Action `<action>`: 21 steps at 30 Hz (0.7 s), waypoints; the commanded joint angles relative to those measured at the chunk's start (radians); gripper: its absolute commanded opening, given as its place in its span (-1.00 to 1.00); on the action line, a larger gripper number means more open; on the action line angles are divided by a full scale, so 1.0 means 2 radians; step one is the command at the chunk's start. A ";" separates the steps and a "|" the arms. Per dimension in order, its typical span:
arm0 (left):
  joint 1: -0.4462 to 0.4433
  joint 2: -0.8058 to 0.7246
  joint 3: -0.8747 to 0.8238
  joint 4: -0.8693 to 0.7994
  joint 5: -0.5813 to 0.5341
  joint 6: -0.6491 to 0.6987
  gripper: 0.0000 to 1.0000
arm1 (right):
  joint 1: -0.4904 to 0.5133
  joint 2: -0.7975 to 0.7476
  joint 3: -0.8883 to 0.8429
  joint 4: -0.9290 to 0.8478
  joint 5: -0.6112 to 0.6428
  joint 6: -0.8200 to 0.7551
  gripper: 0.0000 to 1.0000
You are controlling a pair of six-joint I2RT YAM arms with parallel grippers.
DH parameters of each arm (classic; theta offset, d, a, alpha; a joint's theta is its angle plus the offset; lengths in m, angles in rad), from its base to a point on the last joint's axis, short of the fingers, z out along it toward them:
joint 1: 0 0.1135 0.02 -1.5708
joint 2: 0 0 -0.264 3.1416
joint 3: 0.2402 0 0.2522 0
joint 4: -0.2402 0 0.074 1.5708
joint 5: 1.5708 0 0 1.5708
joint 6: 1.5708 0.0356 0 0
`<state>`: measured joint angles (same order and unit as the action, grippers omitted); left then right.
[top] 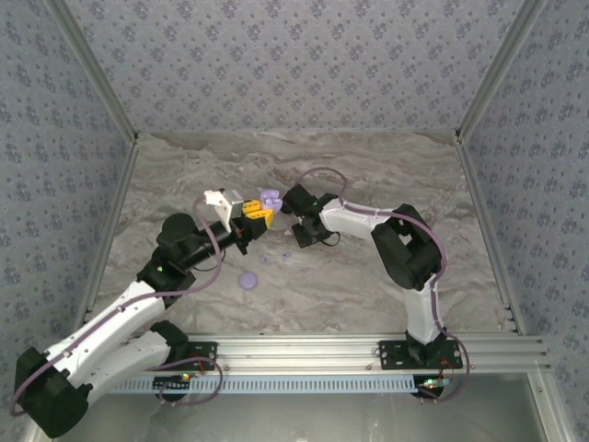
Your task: Insert the wireless bluetooth earbuds into the charging case
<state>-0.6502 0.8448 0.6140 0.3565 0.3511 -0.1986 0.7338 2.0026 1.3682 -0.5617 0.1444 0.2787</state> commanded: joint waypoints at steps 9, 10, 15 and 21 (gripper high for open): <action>-0.003 0.005 0.015 0.012 0.007 0.000 -1.00 | 0.003 -0.028 -0.001 -0.034 -0.018 0.013 -0.13; -0.003 0.007 0.015 0.012 0.008 0.000 -1.00 | 0.003 -0.030 0.002 -0.035 -0.021 0.013 -0.14; -0.003 0.008 0.015 0.015 0.009 -0.001 -1.00 | -0.001 -0.031 0.015 -0.033 -0.026 0.019 -0.14; -0.003 0.005 0.015 0.010 0.006 0.001 -1.00 | -0.009 -0.017 0.013 -0.022 -0.038 0.028 -0.18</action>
<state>-0.6502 0.8612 0.6140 0.3546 0.3511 -0.1989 0.7258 1.9720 1.3754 -0.5983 0.0891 0.3042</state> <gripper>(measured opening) 0.171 0.417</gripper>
